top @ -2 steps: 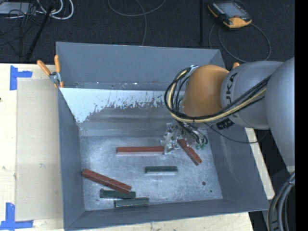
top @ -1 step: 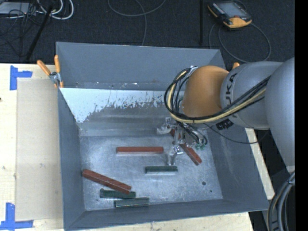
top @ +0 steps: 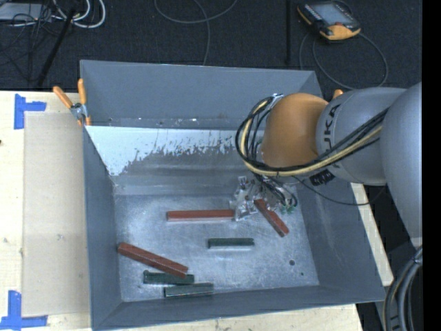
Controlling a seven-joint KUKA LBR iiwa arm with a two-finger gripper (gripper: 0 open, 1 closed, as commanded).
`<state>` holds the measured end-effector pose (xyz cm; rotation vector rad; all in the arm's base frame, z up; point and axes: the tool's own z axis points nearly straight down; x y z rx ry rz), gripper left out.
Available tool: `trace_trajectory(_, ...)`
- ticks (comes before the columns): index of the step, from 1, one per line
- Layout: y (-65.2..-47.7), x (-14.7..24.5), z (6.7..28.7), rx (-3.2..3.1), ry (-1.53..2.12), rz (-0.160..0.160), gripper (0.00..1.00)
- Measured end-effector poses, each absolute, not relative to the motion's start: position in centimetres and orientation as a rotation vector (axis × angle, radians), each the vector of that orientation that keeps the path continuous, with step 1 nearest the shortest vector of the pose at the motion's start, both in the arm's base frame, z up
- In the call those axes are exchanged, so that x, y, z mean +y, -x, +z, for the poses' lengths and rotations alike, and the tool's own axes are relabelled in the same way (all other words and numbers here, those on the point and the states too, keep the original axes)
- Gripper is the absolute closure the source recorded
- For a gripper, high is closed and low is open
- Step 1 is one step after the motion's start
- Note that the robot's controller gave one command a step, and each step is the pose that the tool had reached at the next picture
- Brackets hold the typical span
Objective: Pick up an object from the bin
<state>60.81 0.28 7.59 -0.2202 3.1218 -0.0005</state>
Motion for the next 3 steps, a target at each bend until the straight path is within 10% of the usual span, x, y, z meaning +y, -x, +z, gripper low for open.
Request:
trace_trajectory(1, -60.77, 0.28, 7.43, 3.121, 0.221, -0.001, 0.0)
trace_trajectory(2, -60.81, 0.27, 7.59, 3.122, 0.221, -0.001, 1.0)
trace_trajectory(3, -60.81, 0.27, 7.59, 3.122, 0.222, -0.001, 1.0)
